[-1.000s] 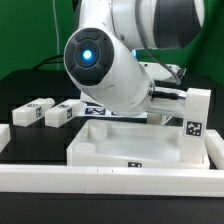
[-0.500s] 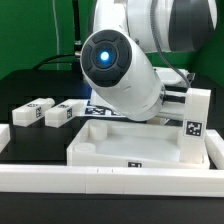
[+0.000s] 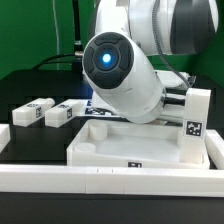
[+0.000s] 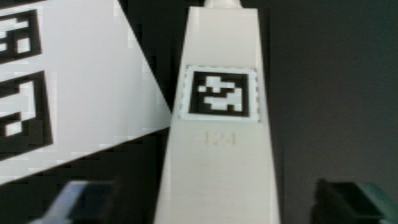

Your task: Assemble desk

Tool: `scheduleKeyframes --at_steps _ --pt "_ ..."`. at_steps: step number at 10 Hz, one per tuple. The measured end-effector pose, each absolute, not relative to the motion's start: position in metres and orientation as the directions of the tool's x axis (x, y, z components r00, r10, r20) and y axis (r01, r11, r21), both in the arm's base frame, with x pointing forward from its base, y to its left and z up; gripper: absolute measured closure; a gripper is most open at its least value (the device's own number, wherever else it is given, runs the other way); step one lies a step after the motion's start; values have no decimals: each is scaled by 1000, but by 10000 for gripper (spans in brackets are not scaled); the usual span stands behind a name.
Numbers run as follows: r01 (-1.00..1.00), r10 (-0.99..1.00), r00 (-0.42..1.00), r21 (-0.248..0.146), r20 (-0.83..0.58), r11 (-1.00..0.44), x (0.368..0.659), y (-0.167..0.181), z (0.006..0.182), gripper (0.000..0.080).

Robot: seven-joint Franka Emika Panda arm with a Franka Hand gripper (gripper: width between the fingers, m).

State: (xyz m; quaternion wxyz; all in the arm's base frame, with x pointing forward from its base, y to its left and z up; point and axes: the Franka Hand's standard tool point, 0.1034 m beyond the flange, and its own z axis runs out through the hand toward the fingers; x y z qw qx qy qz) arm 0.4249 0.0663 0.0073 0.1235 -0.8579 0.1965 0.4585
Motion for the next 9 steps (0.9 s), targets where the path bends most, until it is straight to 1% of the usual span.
scheduleKeyframes --at_steps 1,2,5,6,7,9 --pt "-450 -223 503 -32 -835 -893 425 67 7 420" --pt "-449 -222 503 -33 -835 -893 425 67 7 511" --pt "-455 -223 508 -39 -832 -890 427 61 9 511" --pt "-448 -209 514 -52 -832 -893 428 55 12 511" --pt "-432 -181 516 -72 -837 -899 429 44 20 511" --pt "-406 -138 505 -93 -852 -909 442 23 49 510"
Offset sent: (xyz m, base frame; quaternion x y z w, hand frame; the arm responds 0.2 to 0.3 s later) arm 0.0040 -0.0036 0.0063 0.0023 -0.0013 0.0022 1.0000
